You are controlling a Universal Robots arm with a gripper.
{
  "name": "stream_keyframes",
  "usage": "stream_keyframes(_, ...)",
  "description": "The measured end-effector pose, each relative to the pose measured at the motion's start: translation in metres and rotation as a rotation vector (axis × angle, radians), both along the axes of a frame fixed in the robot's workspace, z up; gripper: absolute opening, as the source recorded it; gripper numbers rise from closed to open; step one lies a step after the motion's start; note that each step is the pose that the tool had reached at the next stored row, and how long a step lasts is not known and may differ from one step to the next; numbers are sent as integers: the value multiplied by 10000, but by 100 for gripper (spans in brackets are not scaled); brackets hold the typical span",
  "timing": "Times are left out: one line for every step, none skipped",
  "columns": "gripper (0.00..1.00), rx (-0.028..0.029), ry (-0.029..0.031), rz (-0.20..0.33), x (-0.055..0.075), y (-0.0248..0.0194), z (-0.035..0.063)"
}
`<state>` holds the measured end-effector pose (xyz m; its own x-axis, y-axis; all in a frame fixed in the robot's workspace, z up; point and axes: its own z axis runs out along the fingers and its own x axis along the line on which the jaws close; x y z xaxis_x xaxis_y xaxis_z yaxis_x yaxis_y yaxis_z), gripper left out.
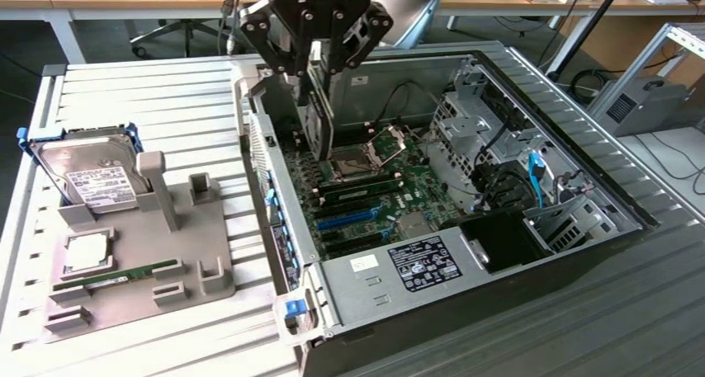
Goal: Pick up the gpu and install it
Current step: 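Pick up the gpu and move the gpu toward the slot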
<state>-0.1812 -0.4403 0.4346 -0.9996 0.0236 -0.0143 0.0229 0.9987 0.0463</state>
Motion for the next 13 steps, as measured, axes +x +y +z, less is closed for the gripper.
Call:
stream_keyframes(28, 1, -1, 0, 42, 0, 0)
stream_keyframes(28, 0, 0, 1, 84, 0, 0)
stream_keyframes(28, 0, 0, 0, 129, 0, 0)
stream_keyframes(28, -1, 0, 0, 190, 0, 0)
stream_keyframes(28, 0, 0, 0, 235, 0, 0)
stream_keyframes(28, 0, 0, 1, 287, 0, 0)
stream_keyframes(28, 0, 0, 0, 355, 0, 0)
stream_keyframes(28, 0, 0, 0, 424, 0, 0)
stream_keyframes(28, 0, 0, 0, 488, 0, 0)
stream_keyframes(28, 0, 0, 0, 550, 0, 0)
stream_keyframes(28, 0, 0, 1, 603, 0, 0)
stream_keyframes(28, -1, 1, 0, 681, 0, 1)
stream_keyframes(28, 0, 0, 0, 747, 0, 0)
